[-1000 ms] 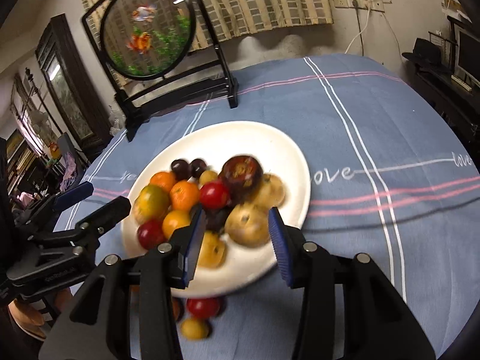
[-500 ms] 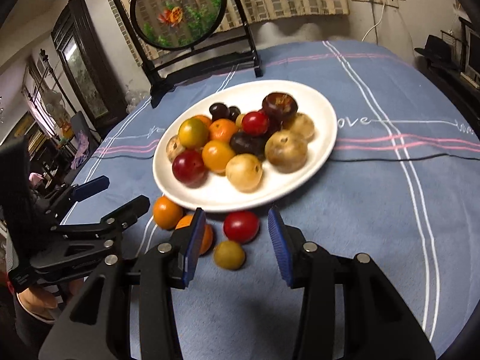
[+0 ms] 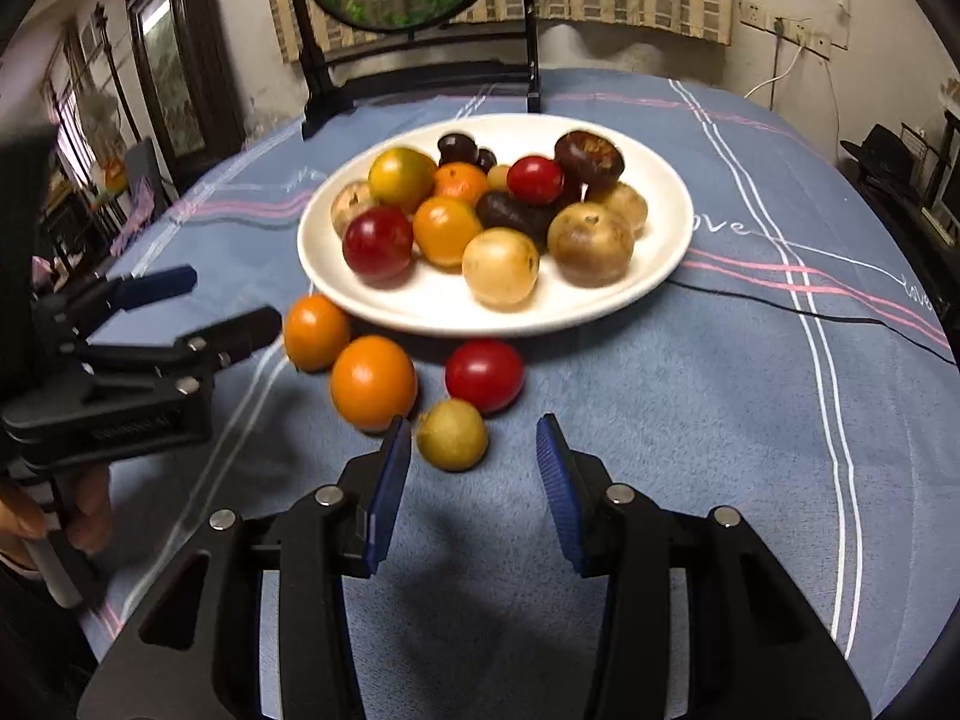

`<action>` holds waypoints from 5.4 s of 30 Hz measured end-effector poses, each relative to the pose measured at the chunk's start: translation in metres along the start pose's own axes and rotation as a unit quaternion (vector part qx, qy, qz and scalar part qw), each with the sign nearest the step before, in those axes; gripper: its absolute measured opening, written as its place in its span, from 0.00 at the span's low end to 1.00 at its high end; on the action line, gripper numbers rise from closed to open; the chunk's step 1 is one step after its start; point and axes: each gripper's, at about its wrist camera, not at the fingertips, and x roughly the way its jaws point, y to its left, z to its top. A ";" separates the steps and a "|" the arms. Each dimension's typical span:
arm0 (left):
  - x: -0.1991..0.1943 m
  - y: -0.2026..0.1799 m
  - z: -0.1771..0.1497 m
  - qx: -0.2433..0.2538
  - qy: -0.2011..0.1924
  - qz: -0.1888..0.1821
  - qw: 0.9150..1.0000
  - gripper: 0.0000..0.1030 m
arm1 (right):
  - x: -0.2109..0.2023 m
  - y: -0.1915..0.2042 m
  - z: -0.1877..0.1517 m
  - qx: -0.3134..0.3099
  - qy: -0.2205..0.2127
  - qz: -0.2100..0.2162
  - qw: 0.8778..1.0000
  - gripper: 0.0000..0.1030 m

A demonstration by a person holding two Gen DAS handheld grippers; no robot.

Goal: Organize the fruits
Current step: 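Withdraw both open tools from the plate toward the remaining fruits, then grasp a small yellow-green lime with the right tool while the left tool grasps an orange, then carry the lime and orange onto the white plate and open both tools, then withdraw both open tools toward the last orange and red tomato, then grasp the last orange with the left tool while the right tool grasps the red tomato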

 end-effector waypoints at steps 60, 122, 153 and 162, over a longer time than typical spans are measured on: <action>-0.029 -0.031 0.039 0.028 -0.010 -0.085 0.996 0.35 | -0.040 -0.009 0.027 0.025 -0.063 0.037 0.997 0.25; -0.017 -0.021 0.016 -0.010 -0.006 -0.061 0.998 0.77 | -0.036 -0.042 0.002 0.127 -0.086 0.009 0.988 0.60; 0.016 -0.059 -0.010 0.030 0.042 -0.113 0.992 0.37 | -0.034 -0.033 -0.023 0.097 -0.057 -0.015 0.994 0.60; 0.001 -0.022 -0.014 0.006 0.017 -0.088 0.996 0.37 | -0.013 -0.018 -0.010 0.071 -0.030 -0.029 0.997 0.60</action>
